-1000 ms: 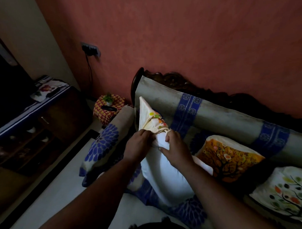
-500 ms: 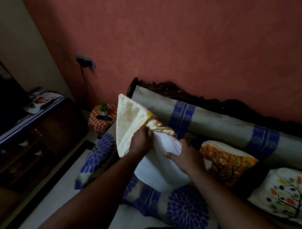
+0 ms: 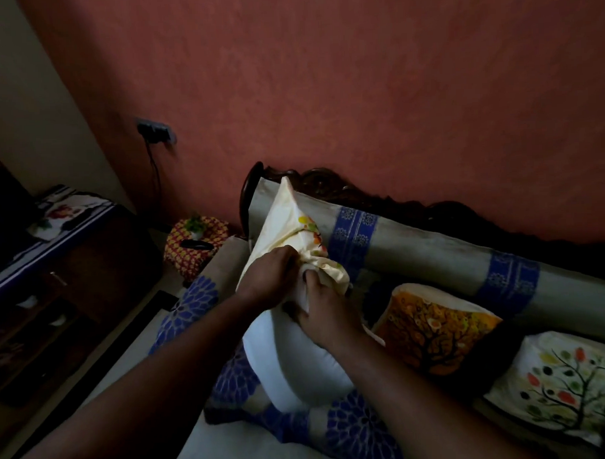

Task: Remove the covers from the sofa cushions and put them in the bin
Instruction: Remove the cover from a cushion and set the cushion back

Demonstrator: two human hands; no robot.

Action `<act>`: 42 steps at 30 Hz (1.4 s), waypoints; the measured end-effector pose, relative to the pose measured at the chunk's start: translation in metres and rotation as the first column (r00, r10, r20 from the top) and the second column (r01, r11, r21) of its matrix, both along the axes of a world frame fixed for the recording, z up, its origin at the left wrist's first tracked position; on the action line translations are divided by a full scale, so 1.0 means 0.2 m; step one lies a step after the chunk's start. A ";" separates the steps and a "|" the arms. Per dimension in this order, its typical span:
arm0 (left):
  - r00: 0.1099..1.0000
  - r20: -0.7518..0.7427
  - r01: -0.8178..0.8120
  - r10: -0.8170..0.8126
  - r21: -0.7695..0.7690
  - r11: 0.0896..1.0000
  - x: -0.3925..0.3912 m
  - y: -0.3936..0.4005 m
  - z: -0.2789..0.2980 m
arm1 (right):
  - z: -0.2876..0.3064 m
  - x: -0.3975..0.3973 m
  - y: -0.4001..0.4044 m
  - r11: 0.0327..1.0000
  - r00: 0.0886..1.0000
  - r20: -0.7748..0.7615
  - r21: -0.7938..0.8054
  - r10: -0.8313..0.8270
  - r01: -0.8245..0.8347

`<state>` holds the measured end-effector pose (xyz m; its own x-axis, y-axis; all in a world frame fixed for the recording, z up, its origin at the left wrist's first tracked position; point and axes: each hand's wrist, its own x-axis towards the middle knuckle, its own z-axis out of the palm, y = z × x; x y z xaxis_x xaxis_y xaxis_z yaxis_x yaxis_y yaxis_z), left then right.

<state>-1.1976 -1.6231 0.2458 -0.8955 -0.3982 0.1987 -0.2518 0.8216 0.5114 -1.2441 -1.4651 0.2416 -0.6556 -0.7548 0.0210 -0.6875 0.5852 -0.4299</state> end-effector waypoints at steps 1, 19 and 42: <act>0.999 0.007 0.033 -0.033 0.026 0.999 0.01 -0.01 0.00 | -0.01 -0.02 -0.02 0.999 0.999 0.030 0.050 -0.021 0.019; 0.972 -0.201 -0.133 0.125 -0.026 0.991 0.08 -0.09 -0.08 | 0.05 -0.23 -0.05 0.803 0.946 0.322 -0.571 0.031 0.168; 0.951 -0.258 -0.172 0.172 0.022 0.985 0.01 0.12 0.14 | 0.16 -0.25 0.00 0.744 0.888 0.452 -0.621 0.081 0.248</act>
